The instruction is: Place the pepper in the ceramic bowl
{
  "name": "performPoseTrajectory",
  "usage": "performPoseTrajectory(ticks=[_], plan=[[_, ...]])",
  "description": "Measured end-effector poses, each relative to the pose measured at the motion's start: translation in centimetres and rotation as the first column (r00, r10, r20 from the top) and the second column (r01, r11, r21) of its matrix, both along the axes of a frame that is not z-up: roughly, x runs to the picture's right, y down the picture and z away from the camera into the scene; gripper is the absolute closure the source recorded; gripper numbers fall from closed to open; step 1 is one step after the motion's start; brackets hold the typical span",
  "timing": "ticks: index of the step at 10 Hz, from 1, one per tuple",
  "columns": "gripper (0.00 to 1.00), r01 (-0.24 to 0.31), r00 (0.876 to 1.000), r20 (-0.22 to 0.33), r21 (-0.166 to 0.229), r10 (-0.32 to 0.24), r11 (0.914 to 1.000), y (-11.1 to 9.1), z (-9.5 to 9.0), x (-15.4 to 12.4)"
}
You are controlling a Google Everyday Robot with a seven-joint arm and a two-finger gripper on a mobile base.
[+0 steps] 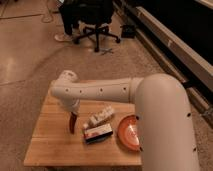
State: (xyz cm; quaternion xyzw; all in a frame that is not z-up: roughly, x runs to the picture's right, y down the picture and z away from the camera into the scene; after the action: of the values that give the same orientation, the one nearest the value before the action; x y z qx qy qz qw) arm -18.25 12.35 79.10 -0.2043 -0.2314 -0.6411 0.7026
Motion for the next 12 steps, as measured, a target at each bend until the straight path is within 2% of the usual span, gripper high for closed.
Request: performPoseTrajectory(ticks=[2,4,6,8,10,12], plan=[[0.73,0.022,1.0,0.019,0.004,-0.022,0.9997,-1.3,0.2,0.1],[0.73,-0.004,1.0,0.006,0.008,0.004,1.0,-2.4,-1.4,2.0],[0.73,-0.023,1.0,0.018,0.016,0.023,0.9996,-3.7,-2.2,3.1],[0.73,-0.022,1.0,0.017,0.009,0.021,0.9997,-3.3,-2.2,2.7],[0.73,-0.052,0.999,0.001,0.014,0.052,0.9985,-2.1,-1.9,4.2],[0.73,-0.076,0.997,-0.008,0.023,0.076,0.9969,-1.5,-3.2,4.8]])
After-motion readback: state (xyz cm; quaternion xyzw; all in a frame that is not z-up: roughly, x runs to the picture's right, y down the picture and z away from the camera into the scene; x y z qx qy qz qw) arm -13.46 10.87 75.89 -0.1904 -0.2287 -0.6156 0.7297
